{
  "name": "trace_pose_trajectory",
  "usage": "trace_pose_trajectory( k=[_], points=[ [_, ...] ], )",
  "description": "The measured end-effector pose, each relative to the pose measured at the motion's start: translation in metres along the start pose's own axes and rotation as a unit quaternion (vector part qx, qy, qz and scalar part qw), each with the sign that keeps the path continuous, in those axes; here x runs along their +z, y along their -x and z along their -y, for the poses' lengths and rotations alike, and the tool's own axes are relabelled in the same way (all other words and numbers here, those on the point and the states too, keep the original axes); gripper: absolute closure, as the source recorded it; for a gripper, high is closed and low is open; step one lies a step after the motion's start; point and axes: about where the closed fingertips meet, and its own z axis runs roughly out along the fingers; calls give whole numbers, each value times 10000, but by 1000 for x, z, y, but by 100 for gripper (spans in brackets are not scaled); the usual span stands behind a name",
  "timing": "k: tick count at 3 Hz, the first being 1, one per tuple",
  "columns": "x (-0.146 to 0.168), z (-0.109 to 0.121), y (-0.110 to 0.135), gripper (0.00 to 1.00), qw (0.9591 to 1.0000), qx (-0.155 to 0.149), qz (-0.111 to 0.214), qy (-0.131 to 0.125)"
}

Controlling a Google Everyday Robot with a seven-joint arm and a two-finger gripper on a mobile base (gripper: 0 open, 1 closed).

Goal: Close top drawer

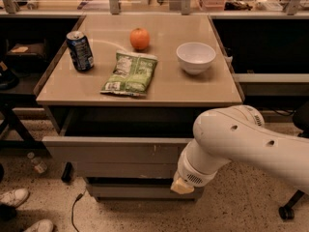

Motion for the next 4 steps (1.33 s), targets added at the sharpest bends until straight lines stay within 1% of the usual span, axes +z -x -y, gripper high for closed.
trace_pose_trajectory(
  k=[1, 2, 3, 4],
  points=[
    [4, 19, 6, 88, 9997, -29, 9, -247],
    [8, 54, 14, 100, 9983, -46, -43, -575],
    [8, 89, 20, 100, 9962, -56, -112, -866],
    [8, 118, 25, 100, 9944, -89, -208, -1034]
  ],
)
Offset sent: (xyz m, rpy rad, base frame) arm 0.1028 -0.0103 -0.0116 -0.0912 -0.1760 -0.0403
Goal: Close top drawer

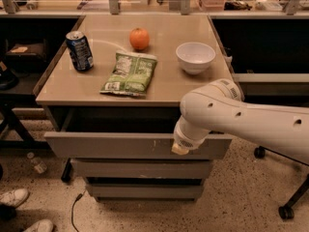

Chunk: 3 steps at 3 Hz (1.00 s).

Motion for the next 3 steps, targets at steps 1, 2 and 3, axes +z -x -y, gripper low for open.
trace_pose_trajectory(
  k=[1, 2, 3],
  points=[
    [0, 3, 1, 83, 10000, -13, -4, -24],
    [0, 3, 1, 59, 10000, -13, -4, -24],
    [0, 3, 1, 35, 10000, -13, -4, -24]
  ],
)
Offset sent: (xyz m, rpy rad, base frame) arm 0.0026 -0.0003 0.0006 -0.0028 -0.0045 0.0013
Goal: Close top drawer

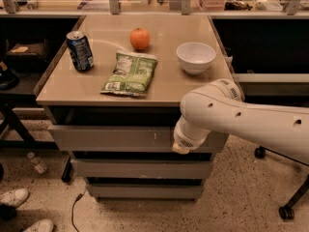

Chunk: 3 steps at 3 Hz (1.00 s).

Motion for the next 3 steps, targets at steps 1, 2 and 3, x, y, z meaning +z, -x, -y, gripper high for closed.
trace_pose_trajectory(
  k=[1, 2, 3],
  points=[
    [0, 0, 0, 13, 10000, 0, 0, 0],
    [0, 0, 0, 0, 10000, 0, 0, 0],
    [-1, -2, -1, 0, 10000, 0, 0, -1]
  ],
)
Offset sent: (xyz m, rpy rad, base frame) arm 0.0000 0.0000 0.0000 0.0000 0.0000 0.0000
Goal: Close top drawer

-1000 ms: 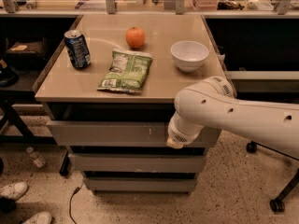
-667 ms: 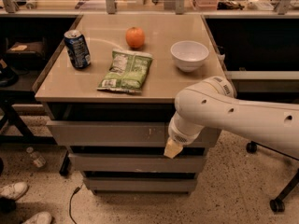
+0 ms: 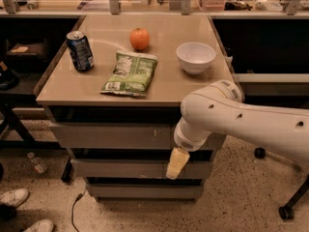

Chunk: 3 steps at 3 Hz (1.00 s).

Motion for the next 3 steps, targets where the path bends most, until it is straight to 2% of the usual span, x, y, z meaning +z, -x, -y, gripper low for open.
trace_pose_trajectory(
  k=[1, 2, 3],
  points=[
    [-34, -12, -47, 0, 9972, 711, -160, -181],
    [-88, -74, -157, 0, 9743, 1955, -1050, -390],
    [-137, -189, -246, 0, 9153, 3393, -2144, -329]
  ],
)
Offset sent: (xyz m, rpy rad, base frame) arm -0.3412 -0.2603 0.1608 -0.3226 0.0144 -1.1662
